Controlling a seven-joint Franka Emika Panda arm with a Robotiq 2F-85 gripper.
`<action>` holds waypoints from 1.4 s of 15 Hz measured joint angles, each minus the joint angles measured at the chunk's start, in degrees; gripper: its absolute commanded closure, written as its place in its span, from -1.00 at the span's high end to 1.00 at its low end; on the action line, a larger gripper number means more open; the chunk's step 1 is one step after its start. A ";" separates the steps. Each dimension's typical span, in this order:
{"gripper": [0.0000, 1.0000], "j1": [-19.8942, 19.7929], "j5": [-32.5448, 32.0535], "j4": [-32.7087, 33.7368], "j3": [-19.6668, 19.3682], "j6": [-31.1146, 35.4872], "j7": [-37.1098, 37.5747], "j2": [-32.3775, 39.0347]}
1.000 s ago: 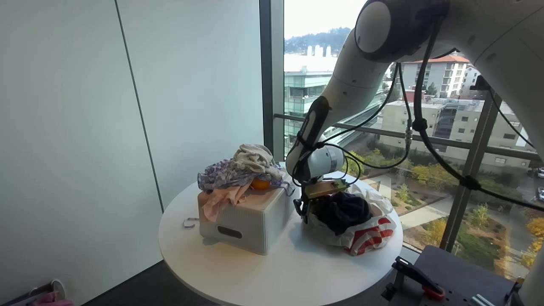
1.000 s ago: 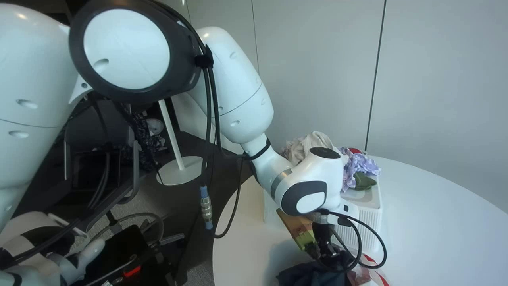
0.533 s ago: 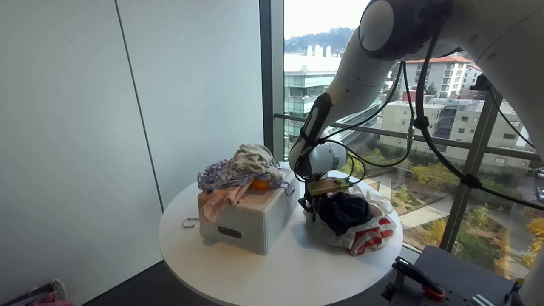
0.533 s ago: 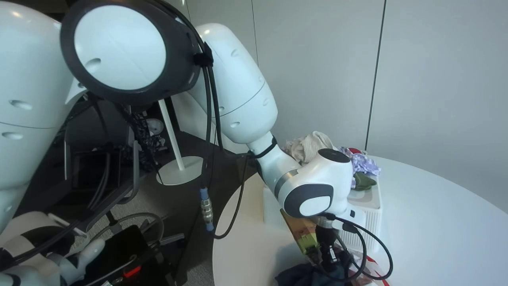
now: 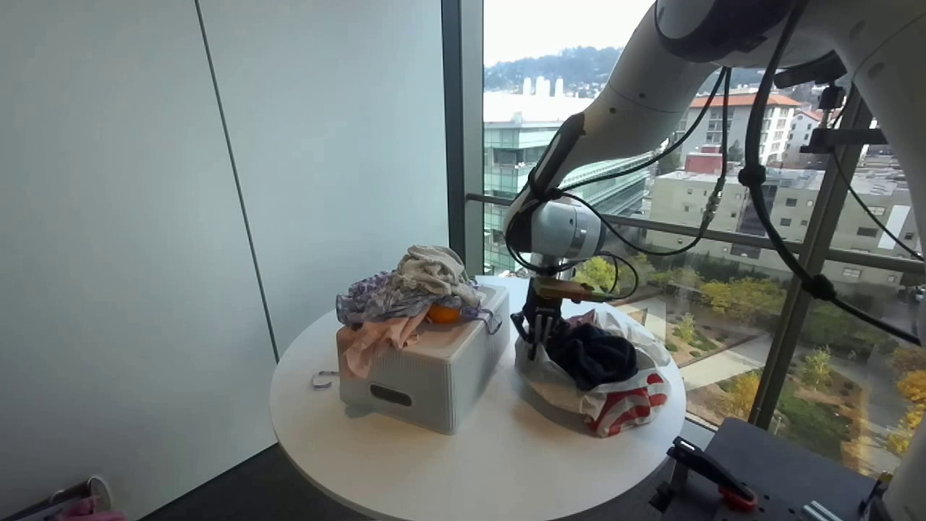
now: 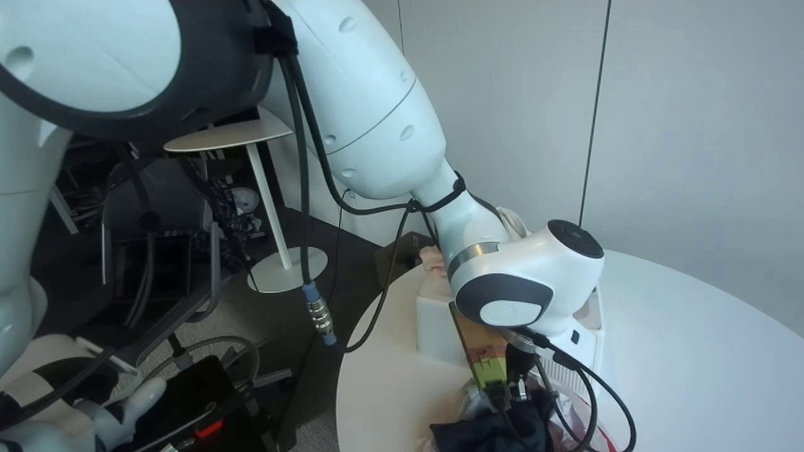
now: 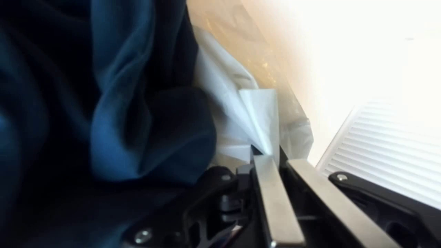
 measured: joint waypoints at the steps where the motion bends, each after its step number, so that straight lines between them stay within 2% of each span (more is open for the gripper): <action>1: -0.82 -0.36 0.94 -0.80 -0.12 -0.50 -0.27 -1.38; 7: -0.82 -0.48 5.78 -10.70 -0.90 1.75 -2.42 -14.02; 13: -0.84 3.79 6.39 -25.70 -2.78 12.68 -2.62 -30.48; 16: -0.85 7.04 3.83 -30.63 -4.02 16.71 -0.94 -36.06; 19: -0.87 9.65 -0.79 -32.01 -4.51 17.73 2.70 -37.82; 20: -0.78 10.33 -2.78 -31.98 -4.54 17.83 4.50 -37.75; 21: -0.37 10.90 -4.76 -31.81 -4.55 17.85 6.47 -37.50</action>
